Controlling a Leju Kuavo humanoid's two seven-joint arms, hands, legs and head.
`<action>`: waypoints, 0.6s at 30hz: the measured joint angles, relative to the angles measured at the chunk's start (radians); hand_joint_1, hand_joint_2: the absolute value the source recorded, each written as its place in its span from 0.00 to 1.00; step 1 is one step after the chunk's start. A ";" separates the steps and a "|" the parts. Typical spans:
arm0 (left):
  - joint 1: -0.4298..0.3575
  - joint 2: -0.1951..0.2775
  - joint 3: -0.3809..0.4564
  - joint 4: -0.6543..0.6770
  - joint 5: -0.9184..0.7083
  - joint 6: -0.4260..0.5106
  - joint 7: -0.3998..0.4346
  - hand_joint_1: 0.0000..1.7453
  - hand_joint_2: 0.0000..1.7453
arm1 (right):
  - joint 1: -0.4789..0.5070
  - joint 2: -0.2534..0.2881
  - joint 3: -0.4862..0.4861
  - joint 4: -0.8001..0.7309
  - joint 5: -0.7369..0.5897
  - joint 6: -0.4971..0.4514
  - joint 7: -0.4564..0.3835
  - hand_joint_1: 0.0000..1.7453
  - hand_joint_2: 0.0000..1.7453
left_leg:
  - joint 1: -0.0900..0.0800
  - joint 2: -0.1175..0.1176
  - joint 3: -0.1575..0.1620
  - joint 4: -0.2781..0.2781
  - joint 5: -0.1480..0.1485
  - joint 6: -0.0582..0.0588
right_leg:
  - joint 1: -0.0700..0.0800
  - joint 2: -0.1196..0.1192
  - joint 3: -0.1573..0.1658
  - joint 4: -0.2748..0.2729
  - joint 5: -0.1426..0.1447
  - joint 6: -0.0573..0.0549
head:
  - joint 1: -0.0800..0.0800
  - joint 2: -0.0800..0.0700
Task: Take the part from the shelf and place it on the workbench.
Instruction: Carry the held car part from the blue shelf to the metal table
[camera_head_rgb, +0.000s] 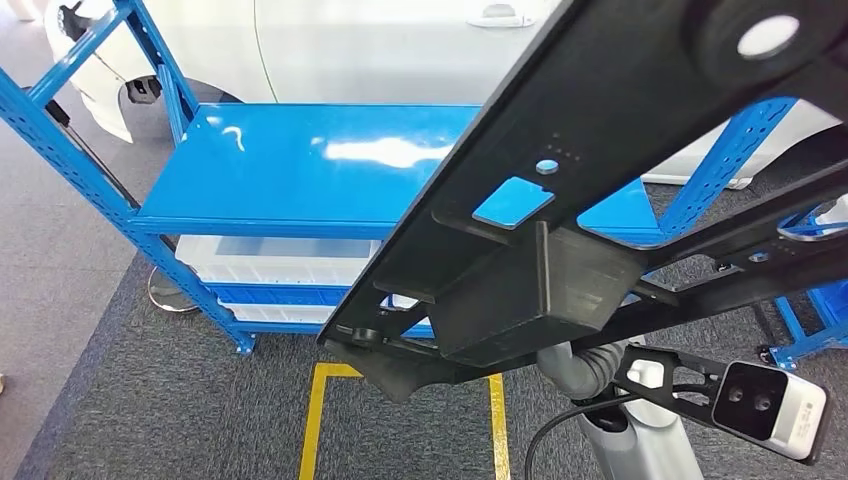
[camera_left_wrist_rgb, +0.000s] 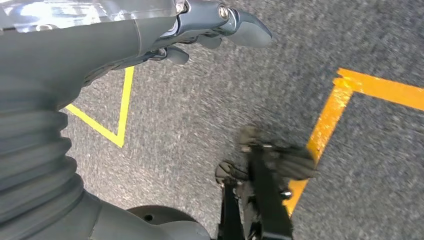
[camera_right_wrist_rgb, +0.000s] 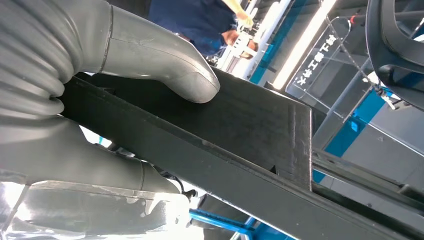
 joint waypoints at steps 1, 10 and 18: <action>-0.001 0.000 0.001 0.000 0.002 0.000 0.000 0.00 1.00 | 0.001 0.000 -0.002 0.000 -0.003 0.005 0.000 1.00 1.00 | 0.000 0.000 0.000 0.047 -0.007 -0.002 | 0.000 0.000 -0.018 0.002 0.013 0.001 | 0.000 0.000; -0.009 -0.001 0.024 0.000 0.030 0.005 0.001 0.00 1.00 | 0.004 0.000 -0.039 -0.001 -0.012 0.062 0.000 1.00 1.00 | -0.010 0.002 0.278 -0.282 0.033 0.040 | 0.001 -0.003 -0.090 0.009 0.092 0.041 | -0.001 0.000; -0.007 0.002 0.036 0.000 0.027 0.001 0.029 0.00 1.00 | 0.025 -0.004 -0.080 -0.001 -0.021 0.080 0.000 1.00 1.00 | -0.013 0.010 0.210 -0.272 0.091 0.062 | -0.004 0.001 -0.152 0.269 -0.072 0.057 | 0.004 0.000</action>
